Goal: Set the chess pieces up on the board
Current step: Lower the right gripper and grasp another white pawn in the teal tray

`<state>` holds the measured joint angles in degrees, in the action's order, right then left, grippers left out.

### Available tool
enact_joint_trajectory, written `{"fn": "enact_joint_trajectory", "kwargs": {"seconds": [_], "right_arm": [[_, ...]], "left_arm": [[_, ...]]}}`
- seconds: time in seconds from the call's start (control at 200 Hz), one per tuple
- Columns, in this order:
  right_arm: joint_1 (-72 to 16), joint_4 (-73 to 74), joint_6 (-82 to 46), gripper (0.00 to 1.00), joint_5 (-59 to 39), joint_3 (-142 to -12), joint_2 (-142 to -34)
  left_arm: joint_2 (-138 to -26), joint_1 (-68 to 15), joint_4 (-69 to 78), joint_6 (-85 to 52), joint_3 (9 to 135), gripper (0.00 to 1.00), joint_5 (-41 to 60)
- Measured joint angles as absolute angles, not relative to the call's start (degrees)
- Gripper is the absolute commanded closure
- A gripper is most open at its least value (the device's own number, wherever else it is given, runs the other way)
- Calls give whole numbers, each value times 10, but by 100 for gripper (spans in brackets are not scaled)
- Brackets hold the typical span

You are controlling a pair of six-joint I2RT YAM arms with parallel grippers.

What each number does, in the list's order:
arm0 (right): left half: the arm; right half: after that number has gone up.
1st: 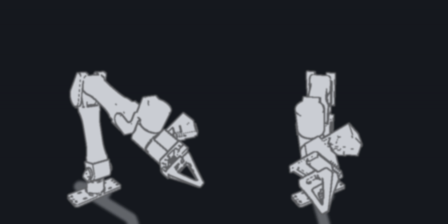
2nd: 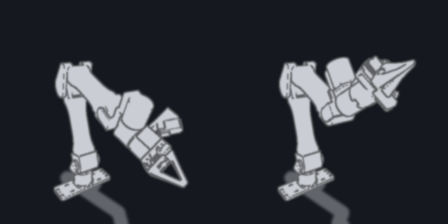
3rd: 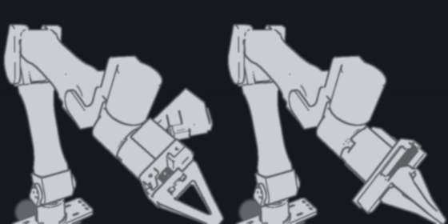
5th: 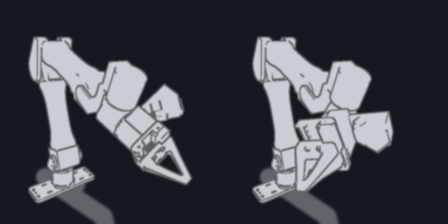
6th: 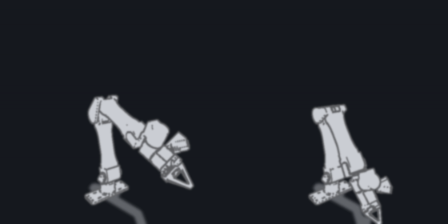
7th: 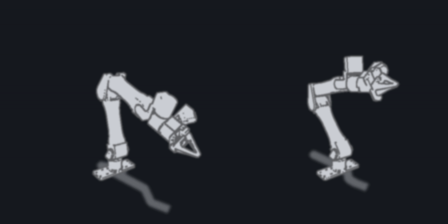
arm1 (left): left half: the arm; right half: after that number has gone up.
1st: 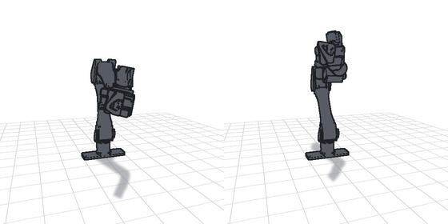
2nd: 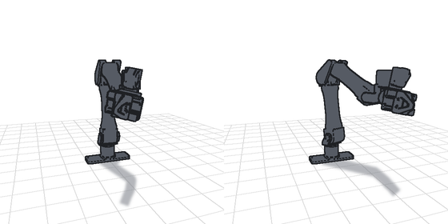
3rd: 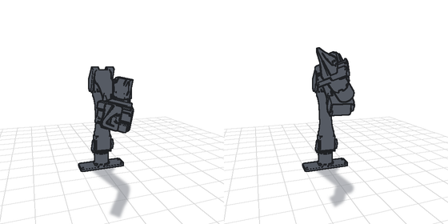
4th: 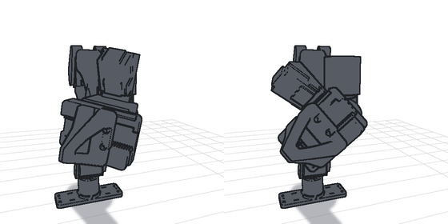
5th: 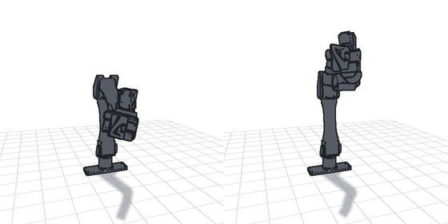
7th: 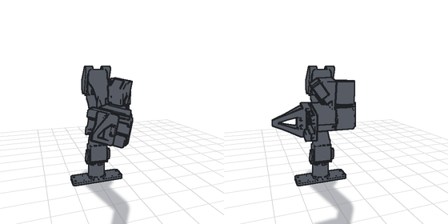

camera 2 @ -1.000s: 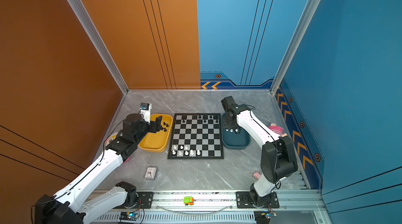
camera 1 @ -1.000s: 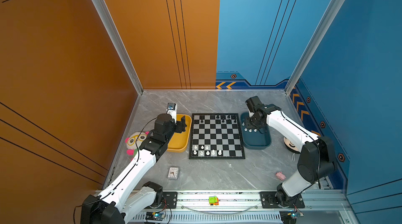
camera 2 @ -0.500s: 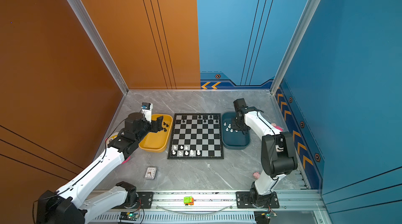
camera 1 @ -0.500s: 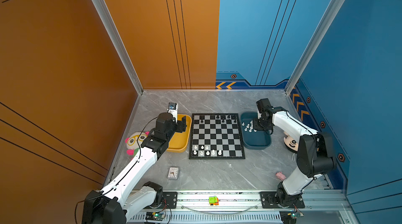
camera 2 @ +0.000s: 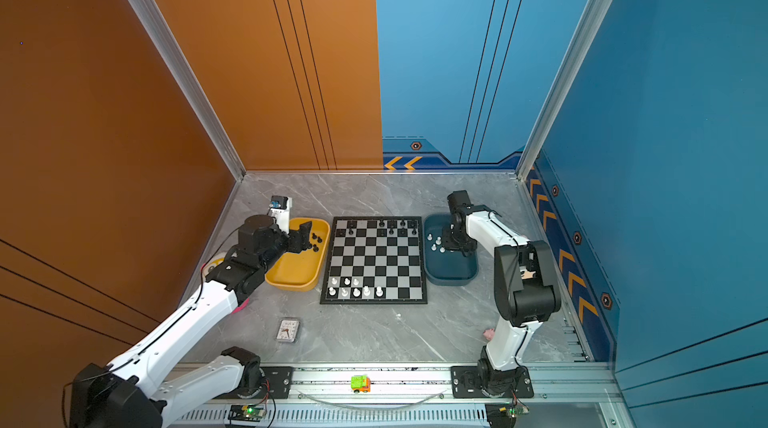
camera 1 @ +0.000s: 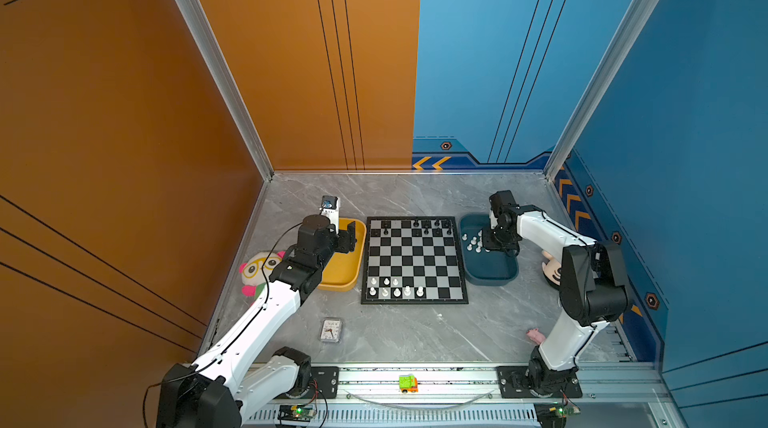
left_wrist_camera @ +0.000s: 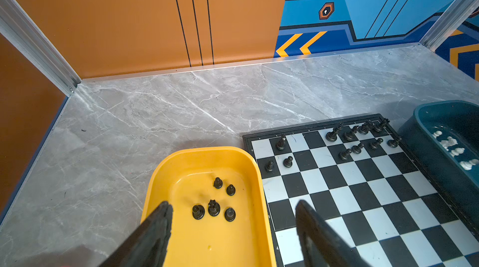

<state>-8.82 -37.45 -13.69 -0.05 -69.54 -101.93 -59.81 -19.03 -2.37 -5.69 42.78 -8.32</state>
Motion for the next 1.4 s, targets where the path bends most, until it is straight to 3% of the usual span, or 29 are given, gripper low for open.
{"fn": "enact_joint_trajectory", "kwargs": {"seconds": [0.671,1.397], "right_arm": [[-86,-367,-137,73,-3,-711,-1051],[-86,-364,-135,80,-4,-720,-1076]], "left_arm": [[-598,-190,-23,-57,428,24,-83],[-598,-184,-23,-59,428,24,-83]]}}
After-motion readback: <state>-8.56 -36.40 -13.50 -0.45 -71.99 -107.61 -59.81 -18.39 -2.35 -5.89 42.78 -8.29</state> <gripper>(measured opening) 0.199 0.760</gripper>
